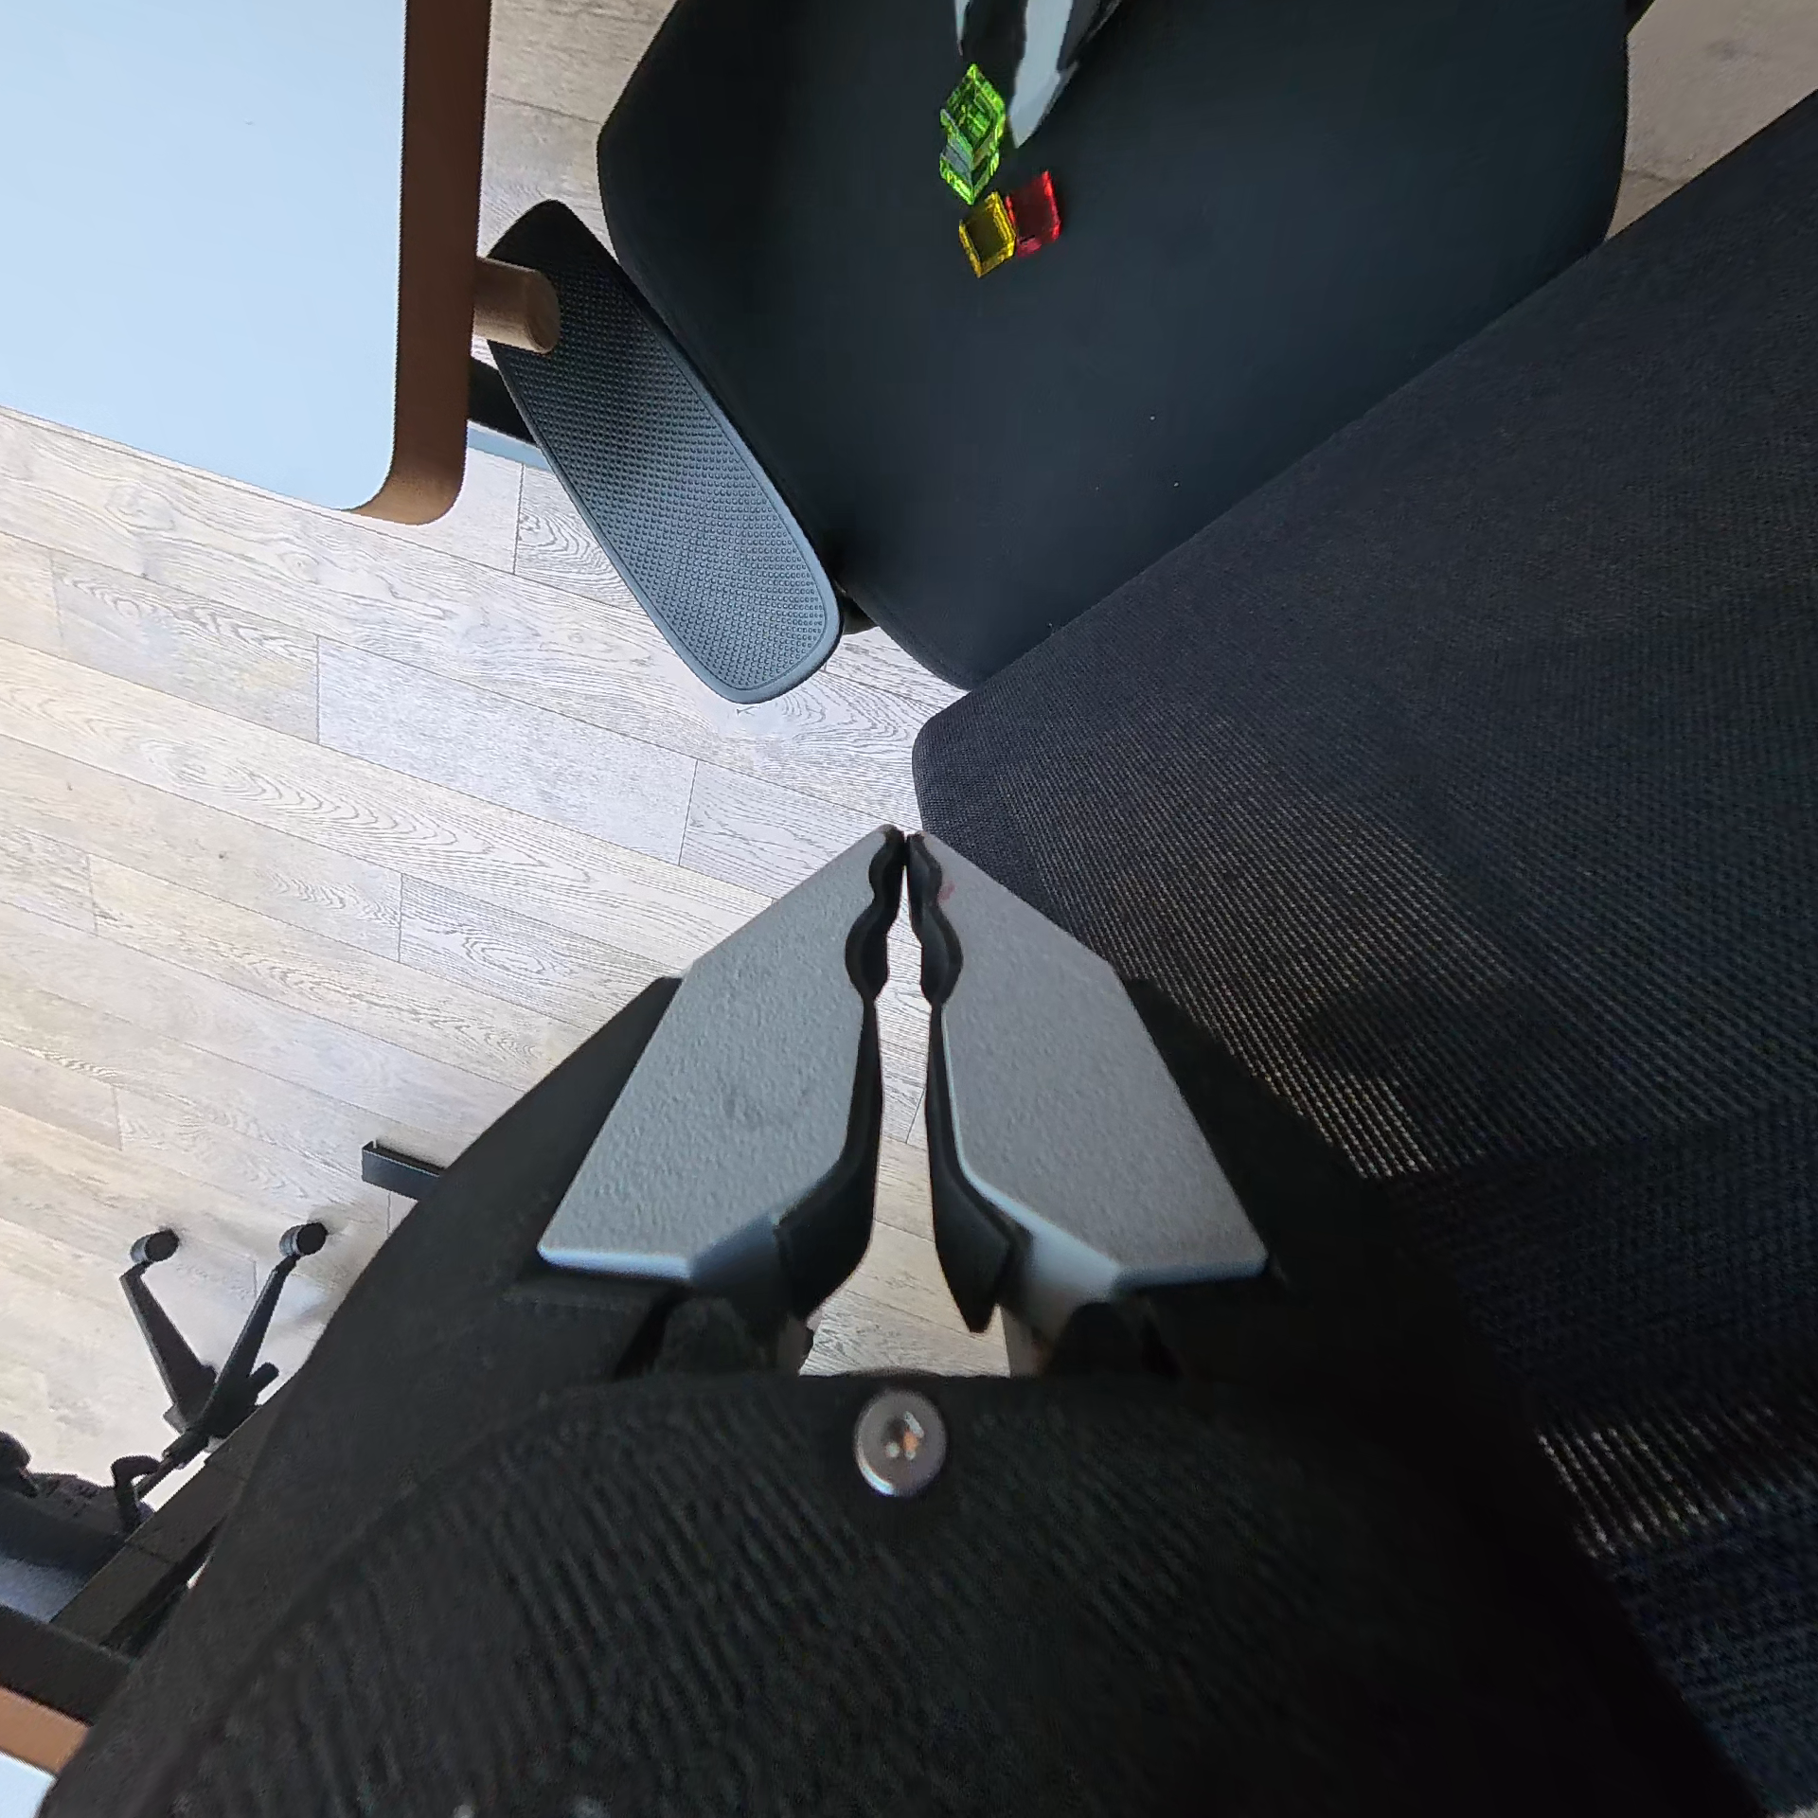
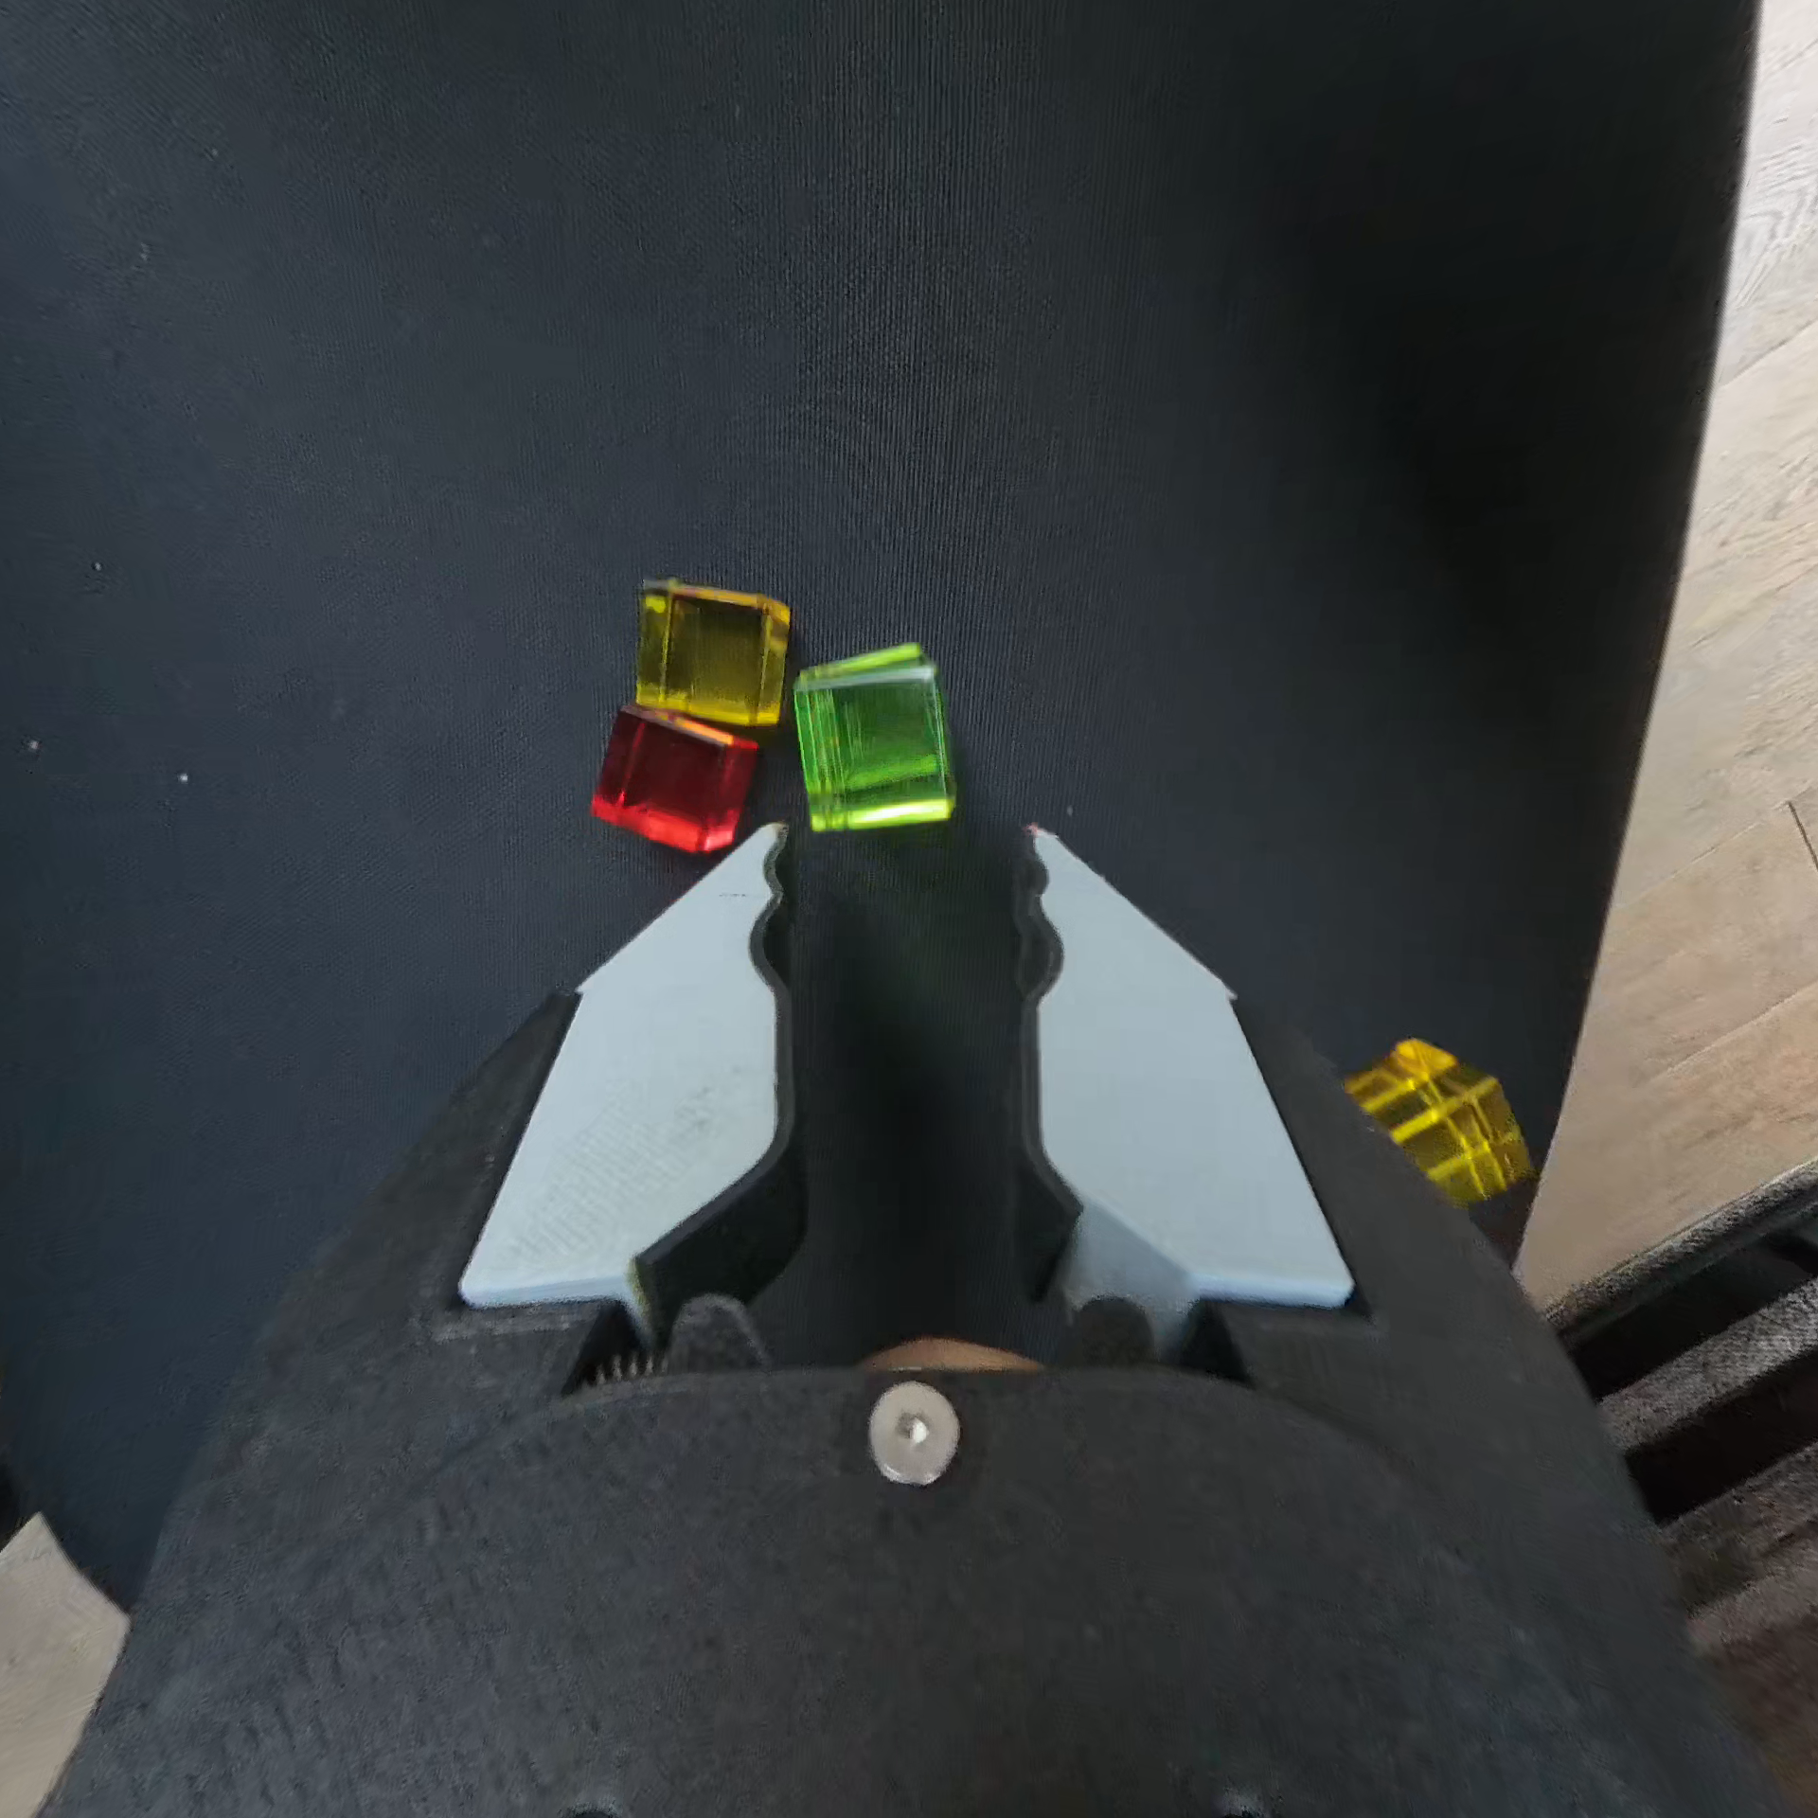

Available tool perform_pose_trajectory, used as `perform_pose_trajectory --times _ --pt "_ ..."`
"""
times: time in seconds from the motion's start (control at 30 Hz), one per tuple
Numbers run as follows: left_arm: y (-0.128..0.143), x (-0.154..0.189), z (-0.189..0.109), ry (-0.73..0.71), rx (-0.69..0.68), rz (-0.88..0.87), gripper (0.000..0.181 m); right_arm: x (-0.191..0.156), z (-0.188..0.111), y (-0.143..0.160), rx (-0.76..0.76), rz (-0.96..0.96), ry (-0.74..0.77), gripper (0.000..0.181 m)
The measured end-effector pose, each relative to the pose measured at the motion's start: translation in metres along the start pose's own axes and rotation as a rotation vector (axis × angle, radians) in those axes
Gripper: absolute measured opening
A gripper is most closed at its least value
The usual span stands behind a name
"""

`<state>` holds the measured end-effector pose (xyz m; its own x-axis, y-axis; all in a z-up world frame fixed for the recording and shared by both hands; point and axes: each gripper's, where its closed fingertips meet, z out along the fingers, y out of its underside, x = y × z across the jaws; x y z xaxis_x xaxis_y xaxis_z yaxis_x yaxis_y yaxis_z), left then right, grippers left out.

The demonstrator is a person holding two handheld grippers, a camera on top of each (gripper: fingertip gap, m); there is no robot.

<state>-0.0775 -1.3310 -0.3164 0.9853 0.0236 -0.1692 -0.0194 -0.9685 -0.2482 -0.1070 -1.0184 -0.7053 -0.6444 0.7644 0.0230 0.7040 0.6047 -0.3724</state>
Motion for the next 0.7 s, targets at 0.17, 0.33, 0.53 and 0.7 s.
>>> perform_pose_trajectory --times 0.17,0.33,0.53,0.7 --pt "-0.001 0.000 0.000 0.001 0.002 -0.001 0.000 0.016 -0.034 0.027 0.018 0.088 0.086 0.045" --pt "-0.001 0.001 0.000 0.001 0.006 0.009 0.000 0.050 -0.043 0.077 -0.075 0.209 0.140 0.046" --pt "0.000 0.001 0.000 0.002 -0.007 0.011 0.000 0.060 -0.030 0.091 -0.168 0.089 0.130 0.044" --pt "0.000 0.000 0.001 -0.002 -0.010 0.008 0.000 0.061 -0.018 0.095 -0.188 0.111 0.063 0.025"
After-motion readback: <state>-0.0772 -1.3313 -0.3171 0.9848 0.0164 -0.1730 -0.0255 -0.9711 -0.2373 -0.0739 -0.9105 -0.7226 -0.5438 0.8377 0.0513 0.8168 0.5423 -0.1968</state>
